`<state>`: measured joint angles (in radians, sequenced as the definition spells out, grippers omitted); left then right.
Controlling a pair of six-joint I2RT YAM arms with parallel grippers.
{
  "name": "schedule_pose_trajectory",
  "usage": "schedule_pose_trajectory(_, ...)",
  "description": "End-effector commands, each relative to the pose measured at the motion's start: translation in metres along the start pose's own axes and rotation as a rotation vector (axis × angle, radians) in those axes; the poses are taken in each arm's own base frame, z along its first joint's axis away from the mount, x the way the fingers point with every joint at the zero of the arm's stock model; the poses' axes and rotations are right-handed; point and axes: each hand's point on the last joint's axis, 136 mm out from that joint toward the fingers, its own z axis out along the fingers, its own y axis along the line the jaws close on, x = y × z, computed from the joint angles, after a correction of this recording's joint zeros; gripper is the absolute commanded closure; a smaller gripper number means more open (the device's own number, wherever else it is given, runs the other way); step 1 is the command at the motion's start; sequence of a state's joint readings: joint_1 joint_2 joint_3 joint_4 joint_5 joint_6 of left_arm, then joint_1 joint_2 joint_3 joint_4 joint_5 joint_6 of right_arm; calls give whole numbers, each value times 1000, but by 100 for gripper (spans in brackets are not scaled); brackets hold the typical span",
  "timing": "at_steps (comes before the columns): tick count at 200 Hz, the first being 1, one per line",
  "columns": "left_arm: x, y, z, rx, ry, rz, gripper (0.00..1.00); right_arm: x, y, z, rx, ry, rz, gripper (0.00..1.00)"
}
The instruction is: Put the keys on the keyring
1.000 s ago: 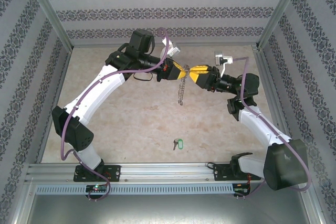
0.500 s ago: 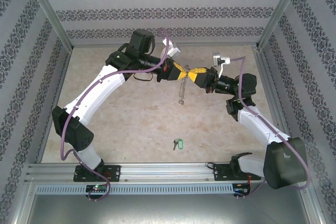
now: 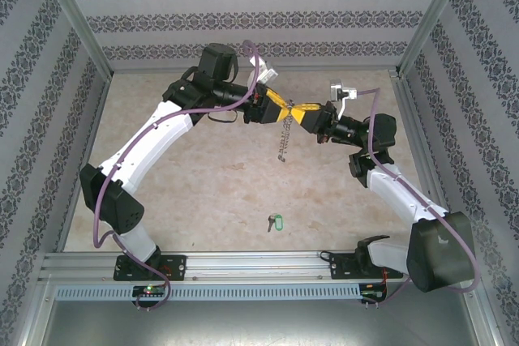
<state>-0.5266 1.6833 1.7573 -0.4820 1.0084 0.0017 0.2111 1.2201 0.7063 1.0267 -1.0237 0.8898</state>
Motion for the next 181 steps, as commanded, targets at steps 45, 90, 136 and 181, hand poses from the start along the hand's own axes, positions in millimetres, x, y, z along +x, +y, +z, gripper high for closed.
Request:
schedule_pose_trajectory(45, -39, 5, -45, -77, -243, -20, 39, -35, 10, 2, -14, -96, -120, 100)
schedule_pose_trajectory(90, -51, -1, -44, 32, -375, -68, 44, -53, 5, 3, 12, -175, -125, 100)
schedule_pose_trajectory(136, -54, -4, -39, 82, -426, -99, 54, -61, 4, 7, -16, -206, -106, 100)
schedule_pose_trajectory(181, -55, -9, -27, 124, -428, -108, 60, -63, 6, 9, -28, -210, -110, 100)
